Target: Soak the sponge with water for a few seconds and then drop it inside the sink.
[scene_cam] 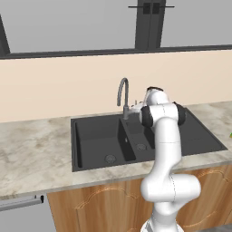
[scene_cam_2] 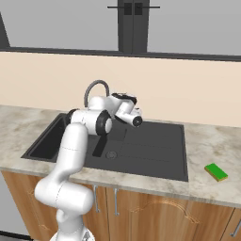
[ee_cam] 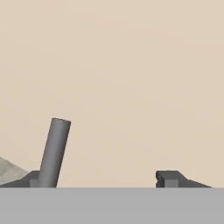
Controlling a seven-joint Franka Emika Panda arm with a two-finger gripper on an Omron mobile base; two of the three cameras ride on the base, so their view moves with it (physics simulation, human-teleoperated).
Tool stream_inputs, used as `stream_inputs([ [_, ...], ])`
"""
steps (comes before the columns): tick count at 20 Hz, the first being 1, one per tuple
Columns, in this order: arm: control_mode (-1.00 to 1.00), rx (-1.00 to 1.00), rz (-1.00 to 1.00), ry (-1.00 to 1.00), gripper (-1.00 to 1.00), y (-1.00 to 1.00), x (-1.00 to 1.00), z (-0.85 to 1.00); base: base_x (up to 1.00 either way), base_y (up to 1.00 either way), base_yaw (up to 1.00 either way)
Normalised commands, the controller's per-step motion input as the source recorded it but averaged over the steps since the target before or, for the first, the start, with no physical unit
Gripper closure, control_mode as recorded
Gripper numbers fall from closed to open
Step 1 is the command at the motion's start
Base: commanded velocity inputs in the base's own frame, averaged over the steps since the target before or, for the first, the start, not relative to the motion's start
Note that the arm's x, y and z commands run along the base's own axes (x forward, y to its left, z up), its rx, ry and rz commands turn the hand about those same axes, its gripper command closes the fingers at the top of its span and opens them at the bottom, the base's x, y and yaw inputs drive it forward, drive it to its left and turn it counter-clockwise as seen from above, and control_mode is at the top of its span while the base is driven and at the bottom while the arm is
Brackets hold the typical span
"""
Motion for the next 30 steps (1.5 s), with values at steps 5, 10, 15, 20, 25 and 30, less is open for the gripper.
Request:
stream_inputs([
  [5,-1.00,0.00,-0.08,0.03,-1.00,-0.10,0.21,-0.30,0.00,0.00,0.00],
  [10,-1.00,0.00,-0.11,0.13,-1.00,-0.17,0.14,-0.44,0.00,0.00,0.00],
  [15,-1.00,0.00,-0.01,0.04,-1.00,-0.40,0.22,-0.48,0.00,0.00,0.00],
  [20,-1.00,0.00,0.00,0.00,-1.00,-0.43,0.25,-0.51,0.00,0.00,0.00],
  [25,-1.00,0.00,0.00,0.00,-1.00,-0.43,0.26,-0.51,0.00,0.00,0.00],
  [30,-1.00,0.00,0.00,0.00,-1.00,-0.41,0.20,-0.52,0.00,0.00,0.00],
])
